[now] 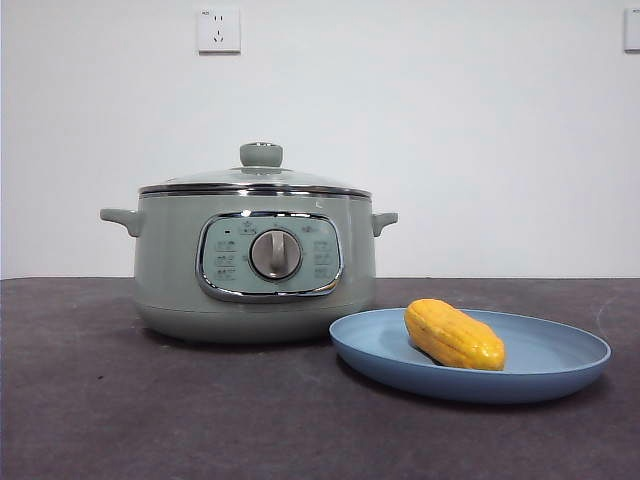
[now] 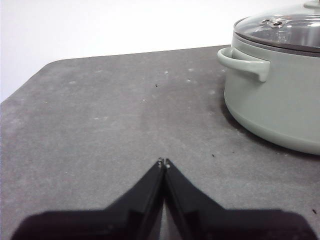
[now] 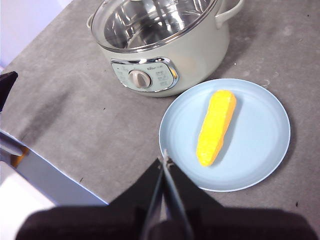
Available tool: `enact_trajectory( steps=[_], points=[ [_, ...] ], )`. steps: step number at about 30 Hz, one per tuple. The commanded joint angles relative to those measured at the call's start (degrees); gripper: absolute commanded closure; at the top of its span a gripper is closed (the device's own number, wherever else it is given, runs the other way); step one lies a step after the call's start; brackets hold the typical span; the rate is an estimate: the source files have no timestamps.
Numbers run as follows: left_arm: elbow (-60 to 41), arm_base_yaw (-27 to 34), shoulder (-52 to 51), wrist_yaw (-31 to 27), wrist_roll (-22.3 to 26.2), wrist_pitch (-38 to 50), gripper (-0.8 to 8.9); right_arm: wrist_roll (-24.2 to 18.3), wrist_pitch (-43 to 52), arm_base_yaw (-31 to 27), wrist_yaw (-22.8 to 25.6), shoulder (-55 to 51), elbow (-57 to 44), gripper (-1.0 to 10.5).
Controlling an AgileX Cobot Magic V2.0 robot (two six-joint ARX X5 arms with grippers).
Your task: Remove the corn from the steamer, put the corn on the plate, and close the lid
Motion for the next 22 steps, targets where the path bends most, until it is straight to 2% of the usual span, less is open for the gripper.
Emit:
enact_trajectory(
  steps=[1, 9, 13, 15, 17, 22],
  points=[
    [-0.8, 0.2, -0.1, 0.0, -0.5, 0.1, 8.17, -0.4, 0.3, 0.1, 0.1, 0.0, -0.5, 9.5],
    [-0.8, 0.2, -0.1, 0.0, -0.5, 0.1, 8.17, -0.4, 0.3, 0.1, 0.2, 0.0, -0.5, 9.5],
    [-0.8, 0.2, -0.1, 0.0, -0.5, 0.1, 8.17, -4.5, 1.1, 0.5, 0.6, -0.2, -0.5, 9.5],
    [-0.8, 0.2, -0.1, 0.0, -0.5, 0.1, 8.17, -5.0, 3.2, 0.0, 3.6, -0.6, -0.5, 9.5],
    [-0.8, 0.2, -0.1, -0.1, -0.5, 0.1, 8.17, -6.5, 5.3, -1.5, 7.6, -1.4, -0.5, 9.5],
    [-0.8, 0.2, -0.1, 0.0, -0.5, 0.1, 8.17, -7.6, 10.2, -10.2, 7.3, -4.3, -2.2, 9.5]
  ],
)
